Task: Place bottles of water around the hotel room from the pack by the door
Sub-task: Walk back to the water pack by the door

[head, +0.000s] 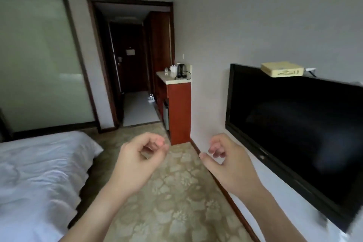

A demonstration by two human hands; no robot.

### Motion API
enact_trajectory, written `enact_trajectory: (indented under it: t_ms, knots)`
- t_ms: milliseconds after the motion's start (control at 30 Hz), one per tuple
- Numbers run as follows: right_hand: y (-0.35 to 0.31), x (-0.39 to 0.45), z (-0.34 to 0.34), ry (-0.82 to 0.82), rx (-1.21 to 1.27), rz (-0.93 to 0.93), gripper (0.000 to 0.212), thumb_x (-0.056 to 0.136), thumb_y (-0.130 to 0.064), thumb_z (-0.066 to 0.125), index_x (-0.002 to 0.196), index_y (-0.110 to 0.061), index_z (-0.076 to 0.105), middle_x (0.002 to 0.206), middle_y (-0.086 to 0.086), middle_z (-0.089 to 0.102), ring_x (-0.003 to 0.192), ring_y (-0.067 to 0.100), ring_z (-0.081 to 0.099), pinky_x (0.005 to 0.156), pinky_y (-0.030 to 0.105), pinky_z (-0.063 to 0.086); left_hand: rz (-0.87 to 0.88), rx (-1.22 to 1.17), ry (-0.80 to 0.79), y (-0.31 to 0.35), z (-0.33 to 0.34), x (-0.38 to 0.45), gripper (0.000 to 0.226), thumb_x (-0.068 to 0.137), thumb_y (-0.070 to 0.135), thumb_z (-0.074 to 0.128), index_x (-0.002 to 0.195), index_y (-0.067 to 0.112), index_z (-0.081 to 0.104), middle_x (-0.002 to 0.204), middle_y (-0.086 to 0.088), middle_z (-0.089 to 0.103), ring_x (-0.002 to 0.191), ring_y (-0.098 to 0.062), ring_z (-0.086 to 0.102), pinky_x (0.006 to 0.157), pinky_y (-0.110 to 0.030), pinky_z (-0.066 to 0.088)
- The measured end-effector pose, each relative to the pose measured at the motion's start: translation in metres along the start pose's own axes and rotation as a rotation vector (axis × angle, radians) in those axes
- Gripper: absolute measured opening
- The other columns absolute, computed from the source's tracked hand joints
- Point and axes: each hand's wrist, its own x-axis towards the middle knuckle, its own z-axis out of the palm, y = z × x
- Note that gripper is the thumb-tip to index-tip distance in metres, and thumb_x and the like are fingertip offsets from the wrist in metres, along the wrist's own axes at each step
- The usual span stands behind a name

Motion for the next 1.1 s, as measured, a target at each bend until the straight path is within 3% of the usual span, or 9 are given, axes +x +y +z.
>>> enact_trajectory:
  t_ms: [200, 300, 400, 633, 867, 1100]
  knots:
    - [-0.031, 0.073, 0.086, -0.104, 0.083, -0.138, 0.029, 0.077, -0.053, 0.060, 0.100, -0.034, 0.057, 0.085, -0.015, 0.064, 0.085, 0.002, 0.061, 0.080, 0.032, 0.054, -0.079, 0.039, 0.137, -0.057, -0.065, 0.032, 0.023, 0.071, 0.048, 0.066, 0.084, 0.029, 0.068, 0.082, 0.015, 0.070, 0.071, -0.005, 0.063, 0.067, -0.016, 0.049]
    - [-0.026, 0.108, 0.117, -0.135, 0.086, -0.180, 0.029, 0.078, -0.057, 0.057, 0.100, -0.039, 0.055, 0.089, -0.019, 0.064, 0.087, -0.002, 0.061, 0.081, 0.029, 0.054, -0.098, 0.097, 0.160, -0.085, -0.074, 0.051, 0.009, 0.079, 0.031, 0.074, 0.084, 0.025, 0.070, 0.089, 0.011, 0.071, 0.079, -0.010, 0.066, 0.072, -0.021, 0.053]
    - [-0.010, 0.152, 0.148, -0.149, 0.098, -0.196, 0.030, 0.076, -0.062, 0.054, 0.098, -0.042, 0.054, 0.089, -0.020, 0.064, 0.087, -0.002, 0.061, 0.080, 0.031, 0.055, -0.114, 0.122, 0.176, -0.118, -0.067, 0.082, 0.008, 0.082, 0.017, 0.075, 0.085, 0.024, 0.071, 0.089, 0.009, 0.071, 0.081, -0.012, 0.066, 0.073, -0.021, 0.053]
    - [0.056, 0.288, 0.191, -0.152, 0.168, -0.192, 0.028, 0.077, -0.057, 0.059, 0.098, -0.037, 0.056, 0.090, -0.017, 0.065, 0.084, -0.001, 0.062, 0.078, 0.032, 0.055, -0.094, 0.168, 0.174, -0.191, -0.014, 0.201, 0.011, 0.082, 0.014, 0.074, 0.087, 0.023, 0.070, 0.089, 0.011, 0.070, 0.080, -0.010, 0.065, 0.070, -0.012, 0.047]
    - [0.083, 0.438, 0.242, -0.215, 0.176, -0.236, 0.027, 0.080, -0.052, 0.060, 0.101, -0.035, 0.055, 0.091, -0.017, 0.064, 0.085, 0.000, 0.060, 0.077, 0.028, 0.053, -0.078, 0.173, 0.231, -0.254, 0.014, 0.334, 0.012, 0.082, 0.018, 0.075, 0.088, 0.027, 0.069, 0.084, 0.011, 0.069, 0.073, -0.008, 0.063, 0.068, -0.013, 0.046]
    - [0.111, 0.564, 0.326, -0.245, 0.155, -0.258, 0.030, 0.078, -0.053, 0.060, 0.101, -0.034, 0.056, 0.092, -0.017, 0.063, 0.083, 0.001, 0.061, 0.077, 0.032, 0.054, -0.128, 0.207, 0.259, -0.363, 0.004, 0.433, 0.013, 0.082, 0.029, 0.074, 0.093, 0.032, 0.068, 0.087, 0.011, 0.069, 0.081, -0.012, 0.066, 0.072, -0.028, 0.055]
